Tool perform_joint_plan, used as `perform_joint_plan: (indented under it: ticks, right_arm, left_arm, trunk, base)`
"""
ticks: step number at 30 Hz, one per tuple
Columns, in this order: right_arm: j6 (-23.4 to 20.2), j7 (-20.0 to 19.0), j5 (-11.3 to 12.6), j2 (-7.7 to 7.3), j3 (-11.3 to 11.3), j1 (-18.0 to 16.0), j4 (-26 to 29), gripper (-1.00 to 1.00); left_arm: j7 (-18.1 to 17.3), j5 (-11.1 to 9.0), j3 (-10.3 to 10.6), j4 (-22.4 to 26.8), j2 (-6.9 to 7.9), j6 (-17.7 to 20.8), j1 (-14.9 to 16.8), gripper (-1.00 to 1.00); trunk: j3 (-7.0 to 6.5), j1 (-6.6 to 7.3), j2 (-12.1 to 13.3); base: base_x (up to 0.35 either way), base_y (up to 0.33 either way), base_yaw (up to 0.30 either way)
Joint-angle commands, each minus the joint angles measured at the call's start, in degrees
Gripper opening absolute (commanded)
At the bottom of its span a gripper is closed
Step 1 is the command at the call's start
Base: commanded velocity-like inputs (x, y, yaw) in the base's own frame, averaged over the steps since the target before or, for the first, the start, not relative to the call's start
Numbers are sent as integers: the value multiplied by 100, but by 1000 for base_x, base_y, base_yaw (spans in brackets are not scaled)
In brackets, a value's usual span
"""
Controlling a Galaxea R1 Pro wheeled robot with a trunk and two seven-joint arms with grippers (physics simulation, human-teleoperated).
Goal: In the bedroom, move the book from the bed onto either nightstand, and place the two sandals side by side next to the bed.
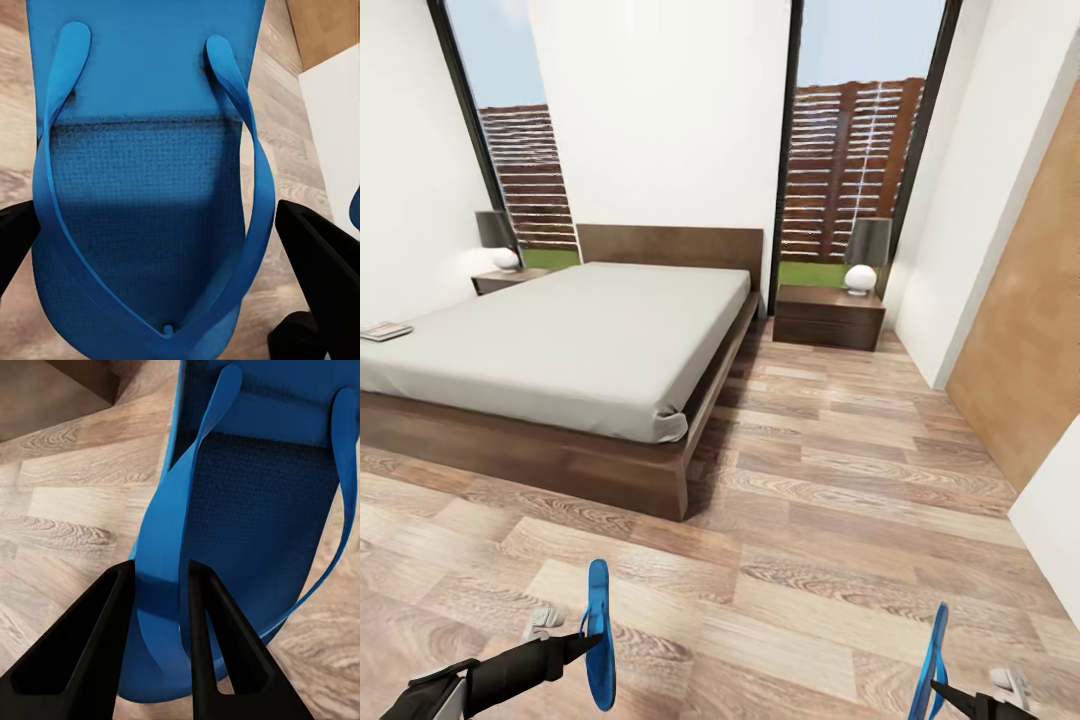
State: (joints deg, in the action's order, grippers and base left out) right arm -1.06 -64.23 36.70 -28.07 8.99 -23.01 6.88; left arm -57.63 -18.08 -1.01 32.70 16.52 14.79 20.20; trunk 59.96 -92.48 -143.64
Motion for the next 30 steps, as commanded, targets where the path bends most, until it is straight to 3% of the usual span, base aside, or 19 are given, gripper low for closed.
perform_joint_plan:
  ticks: [1,30]
  right_arm:
    - [-17,-19,56,-4,51,-2,-2,-100]
    - [-17,-28,56,-4,51,-5,-2,-100]
  left_arm:
    - [-20,-30,-2,-1,0,59,2,-100]
    - [-20,-29,5,-1,0,59,2,-100]
  trunk:
    - [-18,4,0]
    - [-660,78,38]
  base:
    - [0,0,0]
    - [0,0,0]
